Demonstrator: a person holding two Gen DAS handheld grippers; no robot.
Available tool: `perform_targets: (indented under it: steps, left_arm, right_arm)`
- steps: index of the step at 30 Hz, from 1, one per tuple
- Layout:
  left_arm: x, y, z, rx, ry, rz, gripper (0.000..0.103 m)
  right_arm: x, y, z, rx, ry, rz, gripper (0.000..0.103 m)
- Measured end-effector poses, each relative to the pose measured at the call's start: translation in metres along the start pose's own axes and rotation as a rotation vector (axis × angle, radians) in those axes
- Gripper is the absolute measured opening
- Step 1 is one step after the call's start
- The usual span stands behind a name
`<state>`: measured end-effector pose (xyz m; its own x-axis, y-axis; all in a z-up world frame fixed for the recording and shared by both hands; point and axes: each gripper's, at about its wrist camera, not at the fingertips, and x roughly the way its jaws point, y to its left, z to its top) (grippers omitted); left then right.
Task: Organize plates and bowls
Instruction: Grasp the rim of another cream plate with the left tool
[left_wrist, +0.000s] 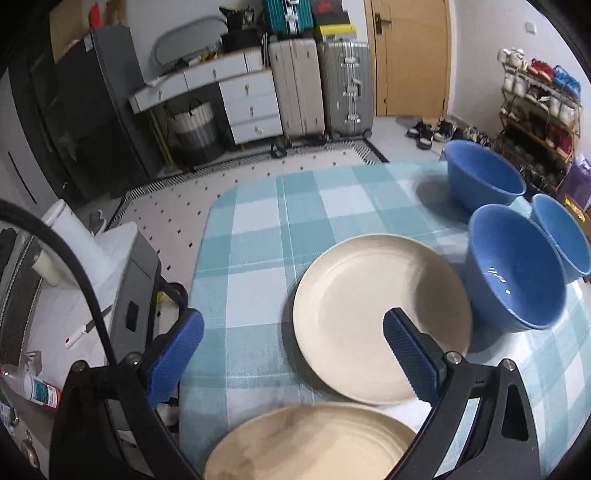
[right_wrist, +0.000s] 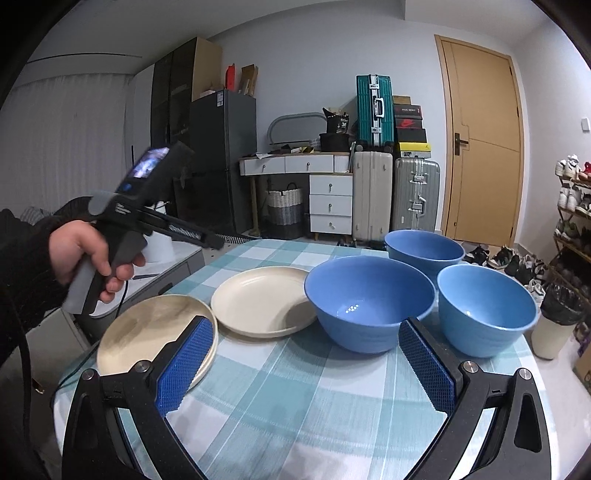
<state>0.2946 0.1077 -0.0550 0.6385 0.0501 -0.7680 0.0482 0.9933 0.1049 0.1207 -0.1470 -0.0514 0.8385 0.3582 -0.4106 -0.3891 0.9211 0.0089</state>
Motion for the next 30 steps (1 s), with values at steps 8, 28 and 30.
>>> perform_targets:
  steps: [8,28,30]
  left_arm:
    - [0.053,0.012,0.016,-0.053,0.127,-0.063,0.099]
    - [0.122,0.018,0.008,-0.099,0.368,-0.209,0.018]
    - [0.121,0.020,0.009,-0.103,0.361,-0.217,0.015]
  right_arm:
    - [0.060,-0.003,0.016,0.087,0.079,0.048,0.102]
    - [0.132,0.019,0.099,-0.036,0.134,0.085,0.102]
    - [0.138,0.018,0.097,-0.037,0.147,0.081,0.102]
